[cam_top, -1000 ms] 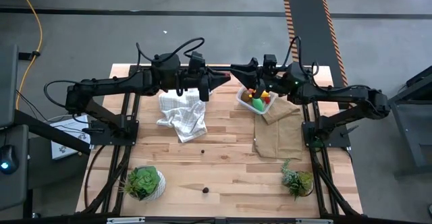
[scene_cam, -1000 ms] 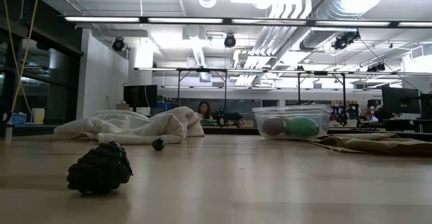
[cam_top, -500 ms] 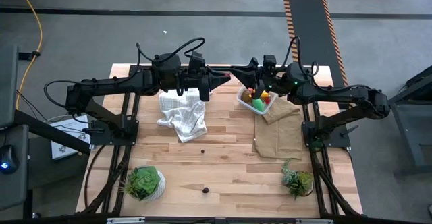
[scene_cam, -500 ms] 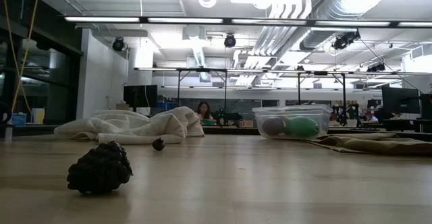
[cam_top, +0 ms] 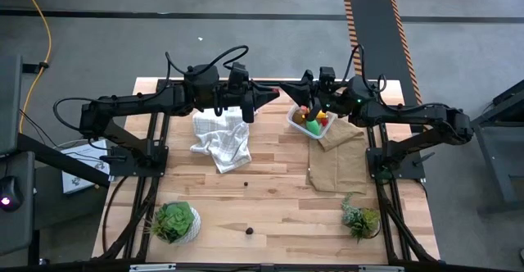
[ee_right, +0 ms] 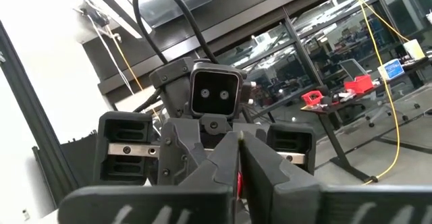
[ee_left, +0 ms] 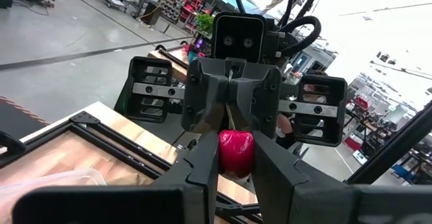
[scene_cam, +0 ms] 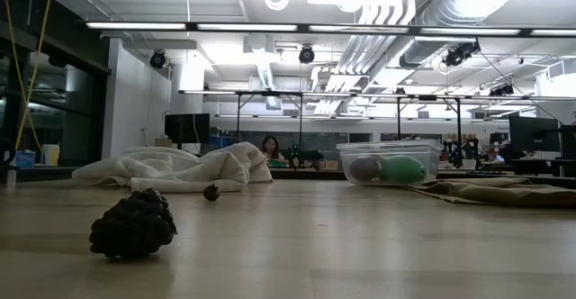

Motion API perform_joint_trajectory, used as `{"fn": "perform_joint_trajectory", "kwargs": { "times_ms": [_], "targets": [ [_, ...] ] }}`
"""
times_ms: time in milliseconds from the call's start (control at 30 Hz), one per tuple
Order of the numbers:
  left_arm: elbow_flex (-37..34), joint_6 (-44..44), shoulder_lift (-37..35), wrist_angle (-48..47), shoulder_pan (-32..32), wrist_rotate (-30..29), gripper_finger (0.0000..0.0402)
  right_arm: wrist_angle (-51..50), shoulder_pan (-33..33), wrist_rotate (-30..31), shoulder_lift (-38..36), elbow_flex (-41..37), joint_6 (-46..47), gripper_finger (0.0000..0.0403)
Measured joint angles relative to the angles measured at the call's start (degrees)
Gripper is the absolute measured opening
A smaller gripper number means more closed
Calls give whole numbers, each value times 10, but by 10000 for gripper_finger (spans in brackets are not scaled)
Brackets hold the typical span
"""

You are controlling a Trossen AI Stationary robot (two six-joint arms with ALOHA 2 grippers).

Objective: Pick and placing Produce into tupperware
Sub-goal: Put the red cherry into the transparent bin

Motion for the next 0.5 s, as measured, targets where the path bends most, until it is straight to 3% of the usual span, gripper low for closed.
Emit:
{"fn": "perform_joint_trajectory", "kwargs": {
  "times_ms": [233,500],
  "targets": [
    [0,31,0,6,0,1,116,0,0,0,0,0,-11,1],
    [0,32,0,-2,0,7,228,0,0,4,0,0,-14,0]
  ]
}}
